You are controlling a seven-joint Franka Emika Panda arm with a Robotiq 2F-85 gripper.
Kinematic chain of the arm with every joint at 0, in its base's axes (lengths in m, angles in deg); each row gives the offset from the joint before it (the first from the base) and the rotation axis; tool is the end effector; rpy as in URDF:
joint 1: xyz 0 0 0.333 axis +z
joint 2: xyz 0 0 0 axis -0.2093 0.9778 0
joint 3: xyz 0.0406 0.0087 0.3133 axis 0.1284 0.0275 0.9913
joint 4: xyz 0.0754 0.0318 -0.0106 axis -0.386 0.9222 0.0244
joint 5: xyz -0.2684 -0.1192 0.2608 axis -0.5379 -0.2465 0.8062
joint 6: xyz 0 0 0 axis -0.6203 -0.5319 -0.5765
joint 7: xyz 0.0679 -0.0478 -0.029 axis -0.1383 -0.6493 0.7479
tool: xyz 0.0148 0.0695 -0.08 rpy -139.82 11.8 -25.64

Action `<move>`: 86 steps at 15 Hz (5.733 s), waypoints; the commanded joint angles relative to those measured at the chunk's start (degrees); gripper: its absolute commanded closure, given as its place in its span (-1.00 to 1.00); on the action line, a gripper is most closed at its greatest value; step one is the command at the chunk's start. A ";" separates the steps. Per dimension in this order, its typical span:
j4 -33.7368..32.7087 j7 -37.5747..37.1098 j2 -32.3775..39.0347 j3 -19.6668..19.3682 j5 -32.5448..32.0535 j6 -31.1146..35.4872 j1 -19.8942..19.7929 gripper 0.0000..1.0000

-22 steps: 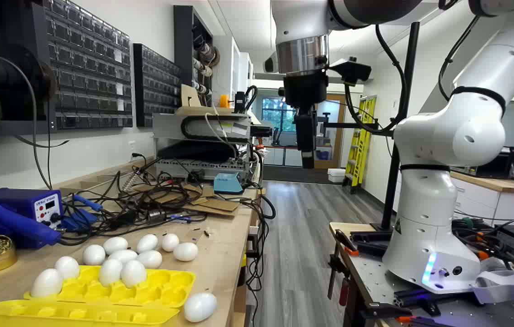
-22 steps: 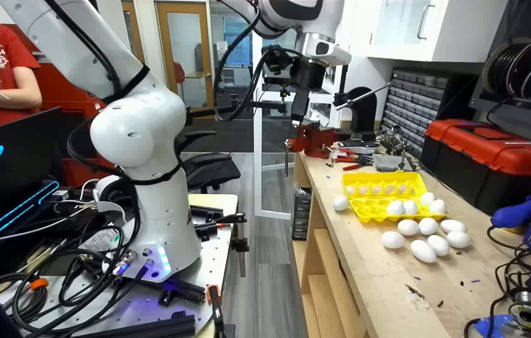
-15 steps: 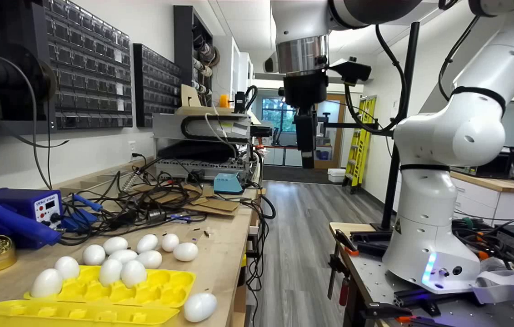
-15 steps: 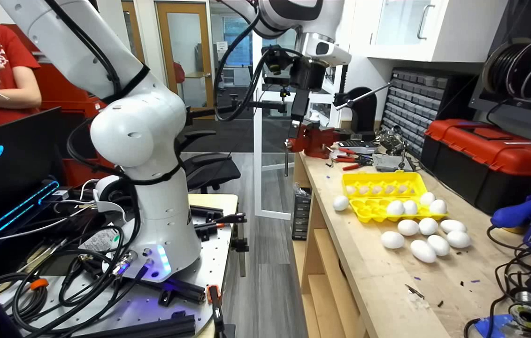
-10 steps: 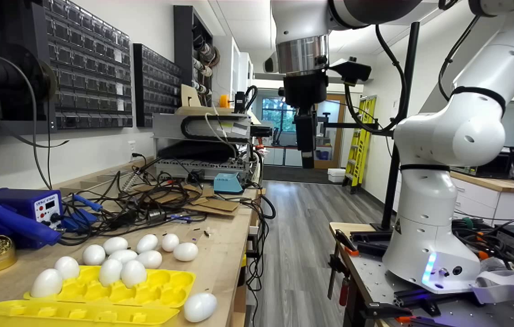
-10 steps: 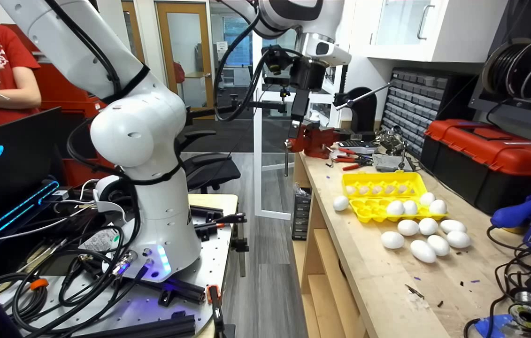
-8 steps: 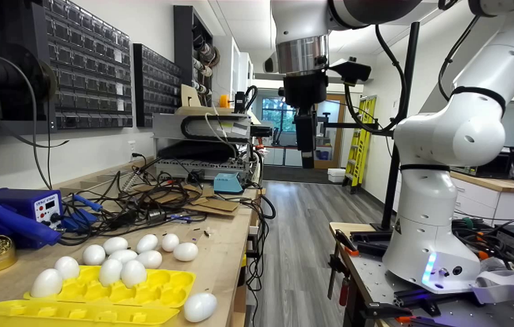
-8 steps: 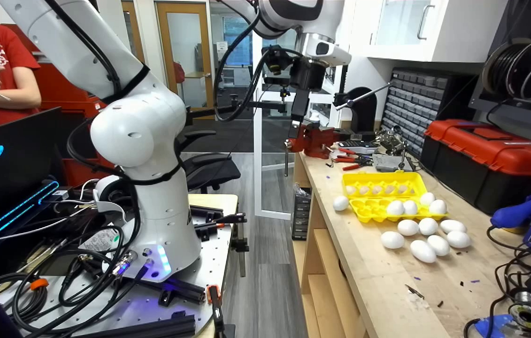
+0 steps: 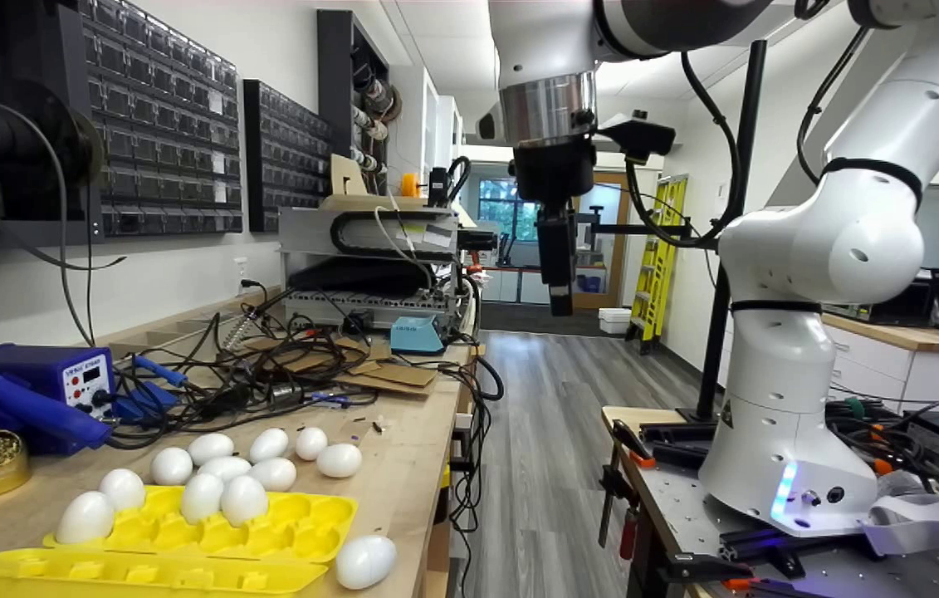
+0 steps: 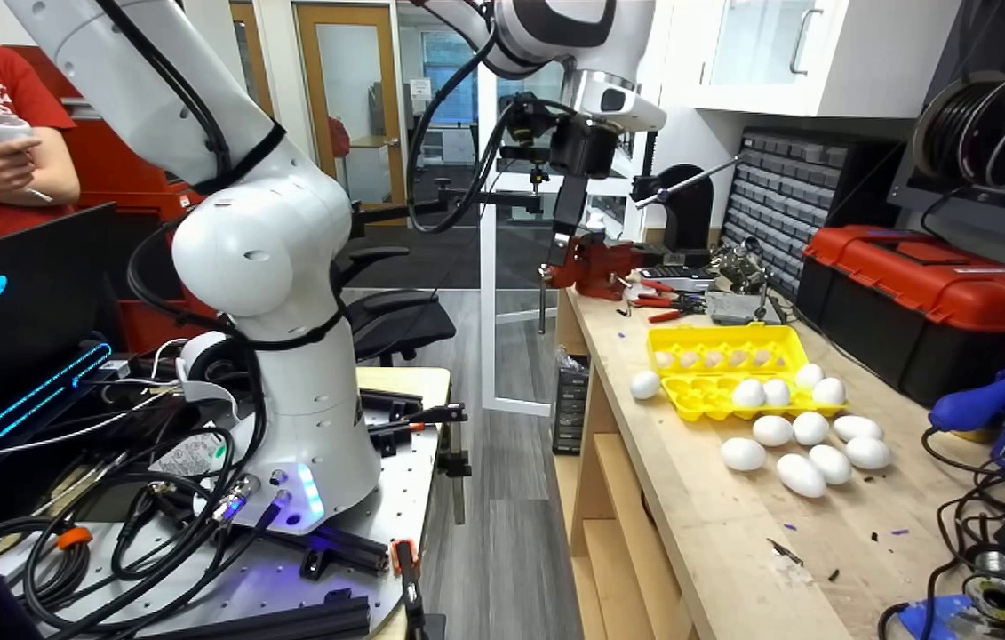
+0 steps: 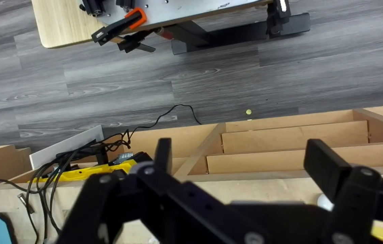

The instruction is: Remove an egg from the crate and put it on the table

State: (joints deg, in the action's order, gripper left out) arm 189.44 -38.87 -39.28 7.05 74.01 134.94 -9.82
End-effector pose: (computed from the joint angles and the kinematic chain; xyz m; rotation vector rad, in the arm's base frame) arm 0.3328 0.1209 0.4321 2.8742 -0.2635 -0.2218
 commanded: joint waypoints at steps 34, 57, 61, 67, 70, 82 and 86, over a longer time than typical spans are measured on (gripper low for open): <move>-15.94 -8.25 31.39 -4.10 -9.39 21.07 4.80 -1.00; -28.63 -9.77 50.30 -12.43 -15.53 35.28 11.19 -1.00; -31.49 -9.10 53.93 -14.21 -14.98 36.41 12.32 -1.00; -35.99 -8.09 58.48 -16.85 -15.23 38.15 12.98 -1.00; -37.81 -6.95 60.40 -17.61 -14.36 38.04 12.86 -1.00; -44.01 -4.94 66.94 -18.85 -13.26 38.08 13.07 -1.00; -44.69 -3.92 67.90 -18.58 -12.17 38.24 12.88 -0.21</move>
State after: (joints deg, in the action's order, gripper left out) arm 145.68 -44.55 27.83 -10.54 60.29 172.31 2.16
